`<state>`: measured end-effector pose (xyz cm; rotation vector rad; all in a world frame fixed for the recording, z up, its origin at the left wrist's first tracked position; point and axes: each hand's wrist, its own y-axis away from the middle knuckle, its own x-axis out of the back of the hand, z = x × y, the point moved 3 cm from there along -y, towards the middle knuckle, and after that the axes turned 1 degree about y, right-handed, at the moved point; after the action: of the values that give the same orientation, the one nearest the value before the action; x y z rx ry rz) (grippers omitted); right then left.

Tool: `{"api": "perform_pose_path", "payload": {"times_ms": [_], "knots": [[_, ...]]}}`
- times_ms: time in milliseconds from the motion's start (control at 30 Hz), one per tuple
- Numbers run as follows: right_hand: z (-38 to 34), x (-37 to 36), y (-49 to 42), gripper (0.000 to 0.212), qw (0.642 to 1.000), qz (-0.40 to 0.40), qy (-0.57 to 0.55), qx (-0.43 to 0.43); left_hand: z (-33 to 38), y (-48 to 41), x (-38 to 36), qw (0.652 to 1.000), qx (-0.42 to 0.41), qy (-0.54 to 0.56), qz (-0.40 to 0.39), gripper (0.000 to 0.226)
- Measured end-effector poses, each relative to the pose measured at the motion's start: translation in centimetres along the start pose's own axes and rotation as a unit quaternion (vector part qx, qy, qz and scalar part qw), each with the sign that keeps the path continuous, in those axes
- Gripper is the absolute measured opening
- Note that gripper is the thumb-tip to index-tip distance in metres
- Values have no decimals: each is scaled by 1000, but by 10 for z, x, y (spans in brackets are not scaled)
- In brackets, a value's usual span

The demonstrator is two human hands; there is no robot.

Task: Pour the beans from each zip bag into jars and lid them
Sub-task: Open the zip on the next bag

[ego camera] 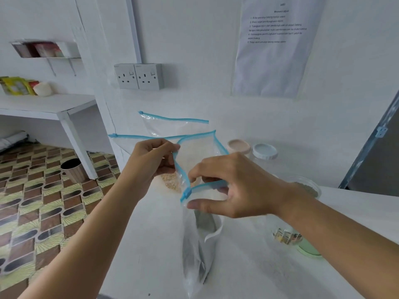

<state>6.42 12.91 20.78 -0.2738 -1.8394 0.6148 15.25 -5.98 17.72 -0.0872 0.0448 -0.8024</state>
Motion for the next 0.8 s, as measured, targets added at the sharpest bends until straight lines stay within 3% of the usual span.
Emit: {"api": "perform_pose_path", "payload": {"times_ms": [133,233,333,400,500,633,733,800], "knots": [[6,-3,-2,40,996,-43,-58,-48,-6,12,-2,998,10,36,-54,38],[7,-6,-7,36,996,-64,-41,-47,-18,25,-3,989,54,75,-115,42],[17,-6,-10,20,993,-93,-18,-70,-33,39,1,980,56,69,-178,36],[22,-8,-13,14,996,-57,21,-68,-46,47,4,972,37,51,-225,35],[35,-14,-18,17,989,83,21,-123,-57,57,2,960,21,46,-277,35],[51,-10,-25,18,961,211,-28,-176,-61,62,-7,967,-77,-145,-194,39],[55,-1,-30,22,954,241,-13,-177,-72,69,-17,937,-162,-293,-98,22],[55,2,-32,22,953,247,-7,-176,-85,68,-19,928,-164,-326,-74,13]]}}
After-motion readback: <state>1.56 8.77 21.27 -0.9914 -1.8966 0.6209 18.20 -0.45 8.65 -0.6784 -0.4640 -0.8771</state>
